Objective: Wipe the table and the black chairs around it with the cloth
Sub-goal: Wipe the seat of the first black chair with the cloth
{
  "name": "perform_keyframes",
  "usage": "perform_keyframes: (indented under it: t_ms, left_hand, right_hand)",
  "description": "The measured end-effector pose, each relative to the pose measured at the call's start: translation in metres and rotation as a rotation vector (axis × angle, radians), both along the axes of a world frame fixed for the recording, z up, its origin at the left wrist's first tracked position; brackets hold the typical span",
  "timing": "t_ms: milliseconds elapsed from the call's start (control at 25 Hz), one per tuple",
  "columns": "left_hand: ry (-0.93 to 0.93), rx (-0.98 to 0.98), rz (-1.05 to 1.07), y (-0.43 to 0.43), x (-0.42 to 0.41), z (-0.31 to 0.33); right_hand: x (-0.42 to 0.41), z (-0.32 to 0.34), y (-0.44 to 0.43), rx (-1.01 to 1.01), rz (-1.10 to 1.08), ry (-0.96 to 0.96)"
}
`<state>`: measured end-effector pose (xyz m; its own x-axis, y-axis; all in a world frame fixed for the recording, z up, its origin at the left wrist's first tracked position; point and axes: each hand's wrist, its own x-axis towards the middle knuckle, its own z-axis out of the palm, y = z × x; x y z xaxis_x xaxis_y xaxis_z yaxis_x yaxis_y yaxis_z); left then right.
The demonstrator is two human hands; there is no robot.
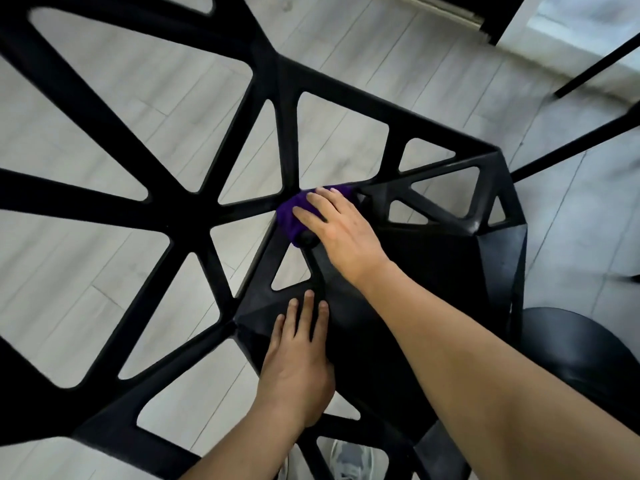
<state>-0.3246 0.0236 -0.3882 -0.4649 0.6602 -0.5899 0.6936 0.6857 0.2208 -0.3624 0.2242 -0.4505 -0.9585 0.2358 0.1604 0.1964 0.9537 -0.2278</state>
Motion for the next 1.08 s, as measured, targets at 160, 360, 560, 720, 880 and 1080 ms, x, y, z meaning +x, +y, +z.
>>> perform_keyframes:
  t_ms: [160, 360, 560, 720, 880, 1080]
  left_hand:
    - [0.041, -0.029, 0.0, 0.008, 0.006, -0.003]
    - [0.037, -0.033, 0.023, 0.012, 0.005, -0.003]
    - [0.143, 0.054, 0.047, 0.046, -0.002, 0.005]
    - [0.046, 0.117, -0.109, 0.067, -0.013, -0.01]
    - [0.04, 0.142, -0.173, 0.075, -0.01, -0.014]
    - [0.026, 0.1, -0.19, 0.084, 0.0, -0.021]
  right_hand:
    - [0.058, 0.005, 0.036, 0.078, -0.152, -0.011]
    - [0.12, 0.032, 0.061, -0.035, -0.537, 0.056]
    - [0.095, 0.059, 0.11, -0.059, -0.766, 0.337]
    - [0.085, 0.037, 0.1, -0.136, -0.932, 0.378]
    - [0.096, 0.023, 0.092, -0.105, -0.853, 0.338]
    - [0.103, 0.018, 0.089, 0.06, -0.585, 0.16]
